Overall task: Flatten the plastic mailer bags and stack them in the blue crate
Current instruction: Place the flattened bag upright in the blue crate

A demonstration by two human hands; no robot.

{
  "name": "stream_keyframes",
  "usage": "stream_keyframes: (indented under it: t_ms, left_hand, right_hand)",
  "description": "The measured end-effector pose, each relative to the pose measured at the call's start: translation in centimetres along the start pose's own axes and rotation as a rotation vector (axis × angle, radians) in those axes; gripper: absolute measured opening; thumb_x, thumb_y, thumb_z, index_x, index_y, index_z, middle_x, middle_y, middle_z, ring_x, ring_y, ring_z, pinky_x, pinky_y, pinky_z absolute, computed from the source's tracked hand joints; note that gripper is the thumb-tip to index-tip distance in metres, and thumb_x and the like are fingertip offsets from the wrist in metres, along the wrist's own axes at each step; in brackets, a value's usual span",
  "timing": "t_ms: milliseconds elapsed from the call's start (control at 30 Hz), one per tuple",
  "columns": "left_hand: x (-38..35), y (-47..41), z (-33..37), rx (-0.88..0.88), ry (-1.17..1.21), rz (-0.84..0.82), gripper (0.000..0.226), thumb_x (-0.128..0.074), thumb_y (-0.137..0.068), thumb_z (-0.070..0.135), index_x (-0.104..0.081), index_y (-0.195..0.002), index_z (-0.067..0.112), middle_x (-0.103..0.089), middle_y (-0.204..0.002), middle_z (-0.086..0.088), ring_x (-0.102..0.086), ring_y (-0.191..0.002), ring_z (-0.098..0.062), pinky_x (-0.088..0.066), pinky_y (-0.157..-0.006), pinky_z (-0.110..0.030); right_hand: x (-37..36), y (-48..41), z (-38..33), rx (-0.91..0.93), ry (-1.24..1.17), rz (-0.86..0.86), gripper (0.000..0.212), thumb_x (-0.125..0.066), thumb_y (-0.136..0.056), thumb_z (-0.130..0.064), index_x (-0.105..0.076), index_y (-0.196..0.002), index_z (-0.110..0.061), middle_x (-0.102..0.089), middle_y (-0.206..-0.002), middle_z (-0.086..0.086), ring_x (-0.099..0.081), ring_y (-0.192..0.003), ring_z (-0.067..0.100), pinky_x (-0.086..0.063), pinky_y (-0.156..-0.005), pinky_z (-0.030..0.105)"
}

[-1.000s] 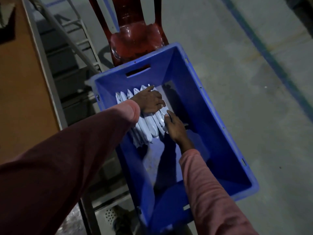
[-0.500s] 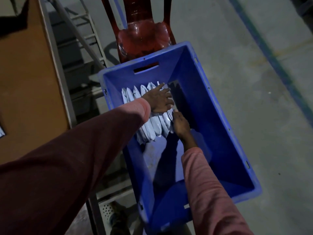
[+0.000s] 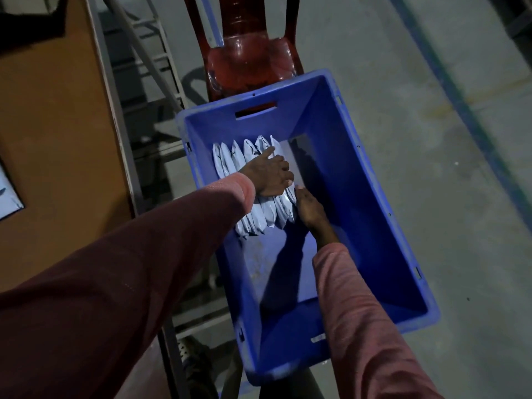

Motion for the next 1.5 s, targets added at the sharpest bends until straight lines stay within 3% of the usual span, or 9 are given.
stream_keyframes:
  t_ms: [333, 433, 600, 667, 767, 1000, 1200, 1400, 1500]
  left_hand:
    - [0.3, -0.1, 0.6, 0.02, -0.03, 0.092, 0.052, -0.023, -0.111, 0.044, -0.043, -0.156, 0.027, -0.037, -0.164, -0.004, -0.023, -0.156, -0.028, -0.004, -0.128, -0.055]
    - [-0.1, 1.2, 2.4, 0.158, 0.086, 0.193, 0.054, -0.031, -0.109, 0.043, -0.038, -0.158, 0.021, -0.031, -0.167, -0.009, -0.02, -0.157, -0.031, -0.004, -0.128, -0.055]
    - [0.1, 4.8, 7.2, 0.548, 0.414, 0.393, 0.061, -0.045, -0.097, 0.031, -0.041, -0.155, 0.011, -0.037, -0.163, -0.014, -0.024, -0.155, -0.034, -0.011, -0.127, -0.055]
    - [-0.1, 5.9, 8.2, 0.621, 0.481, 0.368, 0.065, -0.041, -0.095, 0.031, -0.037, -0.157, 0.01, -0.034, -0.164, -0.014, -0.021, -0.156, -0.034, -0.008, -0.127, -0.054]
    - [-0.9, 6.7, 8.6, 0.645, 0.508, 0.296, 0.069, -0.045, -0.096, 0.032, -0.03, -0.16, 0.01, -0.027, -0.167, -0.014, -0.015, -0.158, -0.034, -0.004, -0.128, -0.053]
    - [-1.7, 7.6, 8.5, 0.714, 0.559, 0.236, 0.067, -0.043, -0.101, 0.037, -0.029, -0.16, 0.009, -0.019, -0.169, -0.017, -0.009, -0.158, -0.036, -0.002, -0.128, -0.054]
    - [-2.0, 7.9, 8.7, 0.674, 0.571, 0.227, 0.068, -0.045, -0.1, 0.039, -0.029, -0.159, 0.008, -0.022, -0.169, -0.017, -0.011, -0.158, -0.036, -0.004, -0.128, -0.053]
    - [-1.8, 7.7, 8.6, 0.675, 0.56, 0.233, 0.07, -0.049, -0.098, 0.035, -0.028, -0.159, 0.009, -0.021, -0.169, -0.016, -0.01, -0.158, -0.036, -0.003, -0.128, -0.053]
    - [-1.3, 8.3, 8.7, 0.666, 0.535, 0.216, 0.07, -0.049, -0.098, 0.035, -0.028, -0.159, 0.008, -0.02, -0.169, -0.017, -0.011, -0.158, -0.038, -0.003, -0.128, -0.054]
  right_hand:
    - [0.2, -0.5, 0.2, 0.004, -0.05, 0.071, 0.062, -0.019, -0.103, -0.062, -0.051, -0.144, -0.029, -0.05, -0.153, 0.006, -0.047, -0.139, 0.03, -0.031, -0.118, 0.053]
    - [0.3, 0.0, -0.2, 0.012, -0.09, 0.07, 0.062, -0.02, -0.103, -0.063, -0.052, -0.144, -0.029, -0.049, -0.154, 0.005, -0.045, -0.141, 0.029, -0.028, -0.12, 0.053]
    - [0.7, 0.8, -1.1, 0.046, -0.108, 0.112, 0.061, -0.022, -0.103, -0.064, -0.052, -0.145, -0.031, -0.049, -0.154, 0.005, -0.044, -0.143, 0.029, -0.028, -0.121, 0.052]
    - [0.7, 1.5, -1.8, 0.059, -0.076, 0.107, 0.061, -0.024, -0.101, -0.066, -0.052, -0.145, -0.036, -0.05, -0.154, 0.001, -0.045, -0.142, 0.027, -0.028, -0.12, 0.051]
    - [0.2, 2.3, -2.2, 0.085, 0.04, 0.058, 0.062, -0.02, -0.095, -0.071, -0.039, -0.149, -0.05, -0.042, -0.16, -0.01, -0.037, -0.147, 0.025, -0.019, -0.12, 0.061]
    - [-1.7, 3.2, -1.7, 0.081, 0.369, 0.037, 0.055, -0.02, -0.107, -0.054, -0.013, -0.161, -0.045, -0.017, -0.17, -0.003, -0.022, -0.152, 0.032, -0.016, -0.116, 0.064]
    - [-1.7, 3.4, -1.6, 0.102, 0.247, 0.137, 0.06, -0.028, -0.107, -0.054, -0.019, -0.162, -0.033, -0.026, -0.168, 0.002, -0.029, -0.149, 0.031, -0.02, -0.117, 0.059]
    - [-1.1, 2.3, -1.0, 0.124, 0.131, 0.122, 0.084, -0.027, -0.089, -0.079, -0.029, -0.158, -0.032, -0.039, -0.161, 0.003, -0.037, -0.146, 0.03, -0.03, -0.116, 0.06]
    - [-0.7, 2.8, -1.2, 0.139, 0.079, 0.172, 0.087, -0.023, -0.086, -0.083, -0.032, -0.157, -0.033, -0.042, -0.16, 0.001, -0.038, -0.146, 0.027, -0.03, -0.117, 0.059]
Point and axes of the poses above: each hand's wrist, its own y-axis away from the middle knuckle, its own x-axis out of the back of the hand, z = x × y, the point moved 1 cm from there along -y, towards the middle knuckle
